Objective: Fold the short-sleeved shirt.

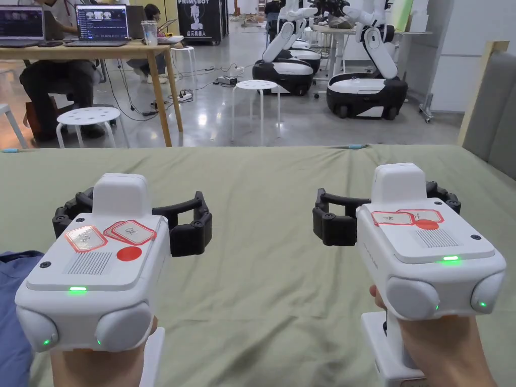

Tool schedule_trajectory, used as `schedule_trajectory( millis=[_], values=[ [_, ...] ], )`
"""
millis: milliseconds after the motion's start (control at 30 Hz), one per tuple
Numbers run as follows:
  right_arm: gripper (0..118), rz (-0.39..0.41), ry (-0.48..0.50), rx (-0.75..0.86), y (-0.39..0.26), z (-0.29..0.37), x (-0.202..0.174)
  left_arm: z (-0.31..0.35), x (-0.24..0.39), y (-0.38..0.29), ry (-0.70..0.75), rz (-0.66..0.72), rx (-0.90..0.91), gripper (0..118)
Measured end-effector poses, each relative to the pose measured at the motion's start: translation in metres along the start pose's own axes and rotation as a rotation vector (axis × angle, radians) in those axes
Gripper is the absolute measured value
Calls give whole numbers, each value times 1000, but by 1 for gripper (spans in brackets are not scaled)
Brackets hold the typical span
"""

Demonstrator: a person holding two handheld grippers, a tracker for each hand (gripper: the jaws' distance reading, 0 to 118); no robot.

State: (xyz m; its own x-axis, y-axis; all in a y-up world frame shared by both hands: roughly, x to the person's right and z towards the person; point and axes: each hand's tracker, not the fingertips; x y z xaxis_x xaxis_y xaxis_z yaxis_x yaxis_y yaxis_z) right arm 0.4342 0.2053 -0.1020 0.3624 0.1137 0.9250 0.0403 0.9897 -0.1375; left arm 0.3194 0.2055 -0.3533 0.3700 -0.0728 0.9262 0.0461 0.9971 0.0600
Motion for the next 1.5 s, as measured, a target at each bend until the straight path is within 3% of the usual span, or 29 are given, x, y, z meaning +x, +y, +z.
schedule_trajectory(
  millis=[733,1500],
  values=[
    [118,-25,17,18,1,3,4,4,-3,1,6,3,25,118],
    [118,-40,-35,16,5,6,7,4,0,3,3,-10,29,118]
  ],
)
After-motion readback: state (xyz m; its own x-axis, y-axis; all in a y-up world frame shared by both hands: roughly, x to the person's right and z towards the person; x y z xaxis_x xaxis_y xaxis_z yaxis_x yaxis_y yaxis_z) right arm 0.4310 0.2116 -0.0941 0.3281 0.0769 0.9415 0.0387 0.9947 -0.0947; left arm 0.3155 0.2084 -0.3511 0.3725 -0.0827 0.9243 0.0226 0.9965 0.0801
